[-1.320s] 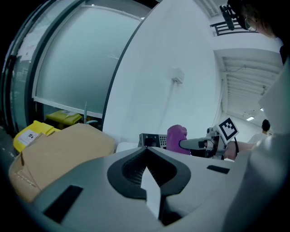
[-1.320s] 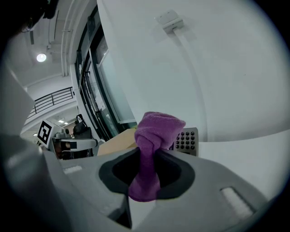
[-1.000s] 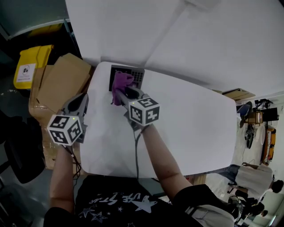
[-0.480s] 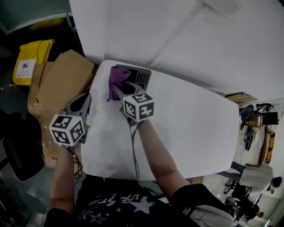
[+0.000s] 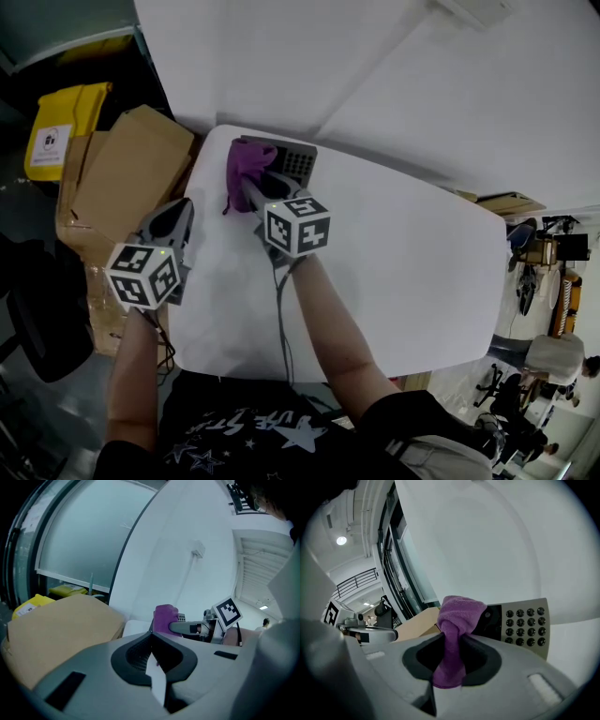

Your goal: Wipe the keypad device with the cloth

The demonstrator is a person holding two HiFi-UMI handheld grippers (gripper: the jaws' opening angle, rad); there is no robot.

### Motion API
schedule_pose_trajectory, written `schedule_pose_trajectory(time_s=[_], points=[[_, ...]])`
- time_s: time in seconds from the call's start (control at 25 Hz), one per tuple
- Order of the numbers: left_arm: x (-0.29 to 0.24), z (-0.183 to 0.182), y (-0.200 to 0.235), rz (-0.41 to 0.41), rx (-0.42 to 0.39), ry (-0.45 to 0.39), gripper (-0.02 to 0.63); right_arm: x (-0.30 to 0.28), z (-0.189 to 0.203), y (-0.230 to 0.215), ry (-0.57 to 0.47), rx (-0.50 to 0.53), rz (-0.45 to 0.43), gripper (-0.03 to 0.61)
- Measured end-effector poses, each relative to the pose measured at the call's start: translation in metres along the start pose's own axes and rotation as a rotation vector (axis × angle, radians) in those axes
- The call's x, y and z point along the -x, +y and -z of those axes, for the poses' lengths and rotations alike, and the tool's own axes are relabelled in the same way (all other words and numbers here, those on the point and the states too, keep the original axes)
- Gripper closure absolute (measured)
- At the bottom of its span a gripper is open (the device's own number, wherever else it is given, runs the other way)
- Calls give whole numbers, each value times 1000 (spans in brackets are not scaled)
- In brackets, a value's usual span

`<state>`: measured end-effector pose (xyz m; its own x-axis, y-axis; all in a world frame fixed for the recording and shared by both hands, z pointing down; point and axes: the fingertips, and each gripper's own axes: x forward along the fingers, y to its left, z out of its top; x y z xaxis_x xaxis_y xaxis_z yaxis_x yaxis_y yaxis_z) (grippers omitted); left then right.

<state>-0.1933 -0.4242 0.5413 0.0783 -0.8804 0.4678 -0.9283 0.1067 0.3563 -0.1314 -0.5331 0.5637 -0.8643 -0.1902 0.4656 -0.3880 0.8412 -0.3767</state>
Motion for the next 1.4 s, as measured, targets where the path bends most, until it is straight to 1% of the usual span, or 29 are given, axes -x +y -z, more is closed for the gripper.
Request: schedule_pose_trajectory(time_s=[0.2,0.64,1.16,1.4], points=[[-5,1,-7,2,-6,7,606,11,-2,-12,-11,-22,17,486],[-21,2,-26,31,-18,29,607,44,-5,-50,-40,-55,81,486],[-26,5,-40,51,-23,43,607,94,6,-98,-68,-120,205,486],[-20,2,-44,58,-18,26,606,110,11,-104,-74,-142,249,486]])
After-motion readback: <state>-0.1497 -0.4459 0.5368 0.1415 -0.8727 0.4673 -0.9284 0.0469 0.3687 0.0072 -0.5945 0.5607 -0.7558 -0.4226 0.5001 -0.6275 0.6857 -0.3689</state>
